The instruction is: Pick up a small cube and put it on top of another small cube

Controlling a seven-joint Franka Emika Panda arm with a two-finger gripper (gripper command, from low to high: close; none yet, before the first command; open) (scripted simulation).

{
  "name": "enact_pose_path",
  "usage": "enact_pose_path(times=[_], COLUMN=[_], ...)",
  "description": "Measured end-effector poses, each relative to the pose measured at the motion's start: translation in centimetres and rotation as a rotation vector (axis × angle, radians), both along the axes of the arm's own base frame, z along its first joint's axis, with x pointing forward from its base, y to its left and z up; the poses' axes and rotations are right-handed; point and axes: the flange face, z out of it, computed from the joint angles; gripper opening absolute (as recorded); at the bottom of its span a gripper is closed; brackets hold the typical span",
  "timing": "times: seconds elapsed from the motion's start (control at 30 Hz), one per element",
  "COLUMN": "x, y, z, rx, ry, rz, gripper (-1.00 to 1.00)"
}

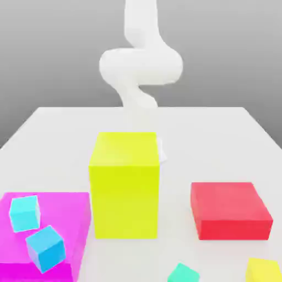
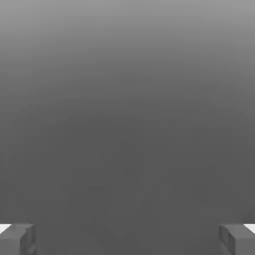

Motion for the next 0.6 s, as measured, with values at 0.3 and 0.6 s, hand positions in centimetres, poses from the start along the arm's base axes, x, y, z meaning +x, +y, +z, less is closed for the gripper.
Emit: enact_pose_path(times=[0.3,0.6], x=[9.7,14.4], y=[6.1,14.5], z=[-11.6,-25.8], rx=[-0.114,-0.257], ry=[0.197,0.365], rz=[0.365,0.728], gripper=[0.0,0.0])
